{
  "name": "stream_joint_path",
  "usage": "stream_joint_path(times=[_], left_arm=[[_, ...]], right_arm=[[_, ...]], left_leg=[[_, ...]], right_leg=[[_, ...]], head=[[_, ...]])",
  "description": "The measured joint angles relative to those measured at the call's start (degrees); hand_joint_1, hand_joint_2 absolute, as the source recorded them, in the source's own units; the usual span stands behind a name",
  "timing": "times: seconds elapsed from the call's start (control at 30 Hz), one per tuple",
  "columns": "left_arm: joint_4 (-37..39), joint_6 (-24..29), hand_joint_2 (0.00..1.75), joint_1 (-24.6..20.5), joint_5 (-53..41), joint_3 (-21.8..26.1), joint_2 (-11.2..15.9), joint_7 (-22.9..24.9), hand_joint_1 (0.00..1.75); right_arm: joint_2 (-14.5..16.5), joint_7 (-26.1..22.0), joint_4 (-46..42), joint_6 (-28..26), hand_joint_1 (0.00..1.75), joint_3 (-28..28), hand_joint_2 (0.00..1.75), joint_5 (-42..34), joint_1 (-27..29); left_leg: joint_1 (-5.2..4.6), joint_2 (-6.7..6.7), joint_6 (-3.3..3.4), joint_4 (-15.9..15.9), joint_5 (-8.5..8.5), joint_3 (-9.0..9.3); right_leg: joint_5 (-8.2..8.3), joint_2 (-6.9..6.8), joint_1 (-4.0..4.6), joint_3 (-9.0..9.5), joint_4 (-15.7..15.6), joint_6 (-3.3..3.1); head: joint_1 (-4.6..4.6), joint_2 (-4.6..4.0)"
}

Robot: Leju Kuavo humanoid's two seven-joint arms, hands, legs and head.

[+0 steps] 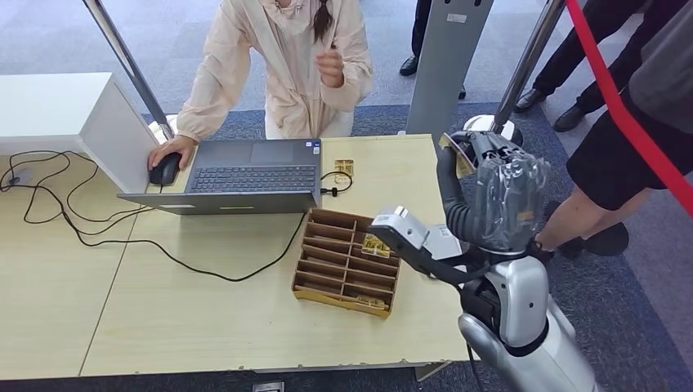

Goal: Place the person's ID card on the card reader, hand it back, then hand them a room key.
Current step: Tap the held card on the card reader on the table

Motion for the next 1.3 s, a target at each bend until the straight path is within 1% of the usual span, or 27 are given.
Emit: stream_joint_path(times=[0.2,0.37,0.67,0.87,1.07,1.3], left_arm=[[-0.01,-0.14,0.00,-0.05,0.00,0.05,-0.07,0.26,0.00],[-0.03,-0.15,0.00,-0.09,0.00,0.09,-0.13,0.39,0.00],[-0.03,-0.15,0.00,-0.20,0.00,0.10,-0.18,0.07,0.00],[-0.03,-0.15,0.00,-0.22,0.00,0.09,-0.19,-0.11,0.00],[-0.03,-0.15,0.00,-0.20,0.00,0.09,-0.19,-0.21,0.00],[-0.03,-0.21,0.00,-0.15,0.00,0.09,-0.17,-0.28,0.00]], right_arm=[[-1.16,-0.34,-0.38,-0.11,1.61,-1.34,1.75,-0.84,2.79],[-1.32,-1.96,1.47,-0.15,1.61,-1.26,1.75,-3.58,3.74],[0.58,-4.94,12.06,-1.18,1.65,0.86,1.75,-9.21,3.24],[2.09,-5.74,19.15,-2.06,1.64,2.33,1.75,-10.31,2.26],[2.93,-5.36,24.93,-3.05,1.63,3.40,1.75,-10.14,1.56],[2.60,-3.70,28.45,-4.38,1.61,3.29,1.75,-9.84,1.18]], left_leg=[[0.00,-0.01,-0.01,-0.02,0.00,0.00],[0.00,-0.01,-0.01,-0.03,0.00,-0.02],[0.00,-0.03,-0.01,-0.03,0.00,-0.04],[0.00,-0.04,-0.02,-0.03,0.00,-0.04],[0.00,-0.04,-0.02,-0.03,0.00,-0.04],[0.00,-0.04,-0.01,-0.02,0.00,-0.03]], right_leg=[[0.00,0.00,0.00,0.02,0.01,0.00],[0.00,0.00,0.00,0.02,0.02,0.00],[0.00,-0.01,0.00,0.04,0.04,0.00],[0.00,-0.02,0.00,0.03,0.04,0.00],[-0.01,-0.01,0.00,0.03,0.04,0.00],[-0.01,-0.01,0.00,0.02,0.03,0.00]], head=[[0.00,0.00],[-0.01,0.00],[0.00,-0.01],[-0.01,0.00],[-0.01,0.00],[0.00,0.00]])
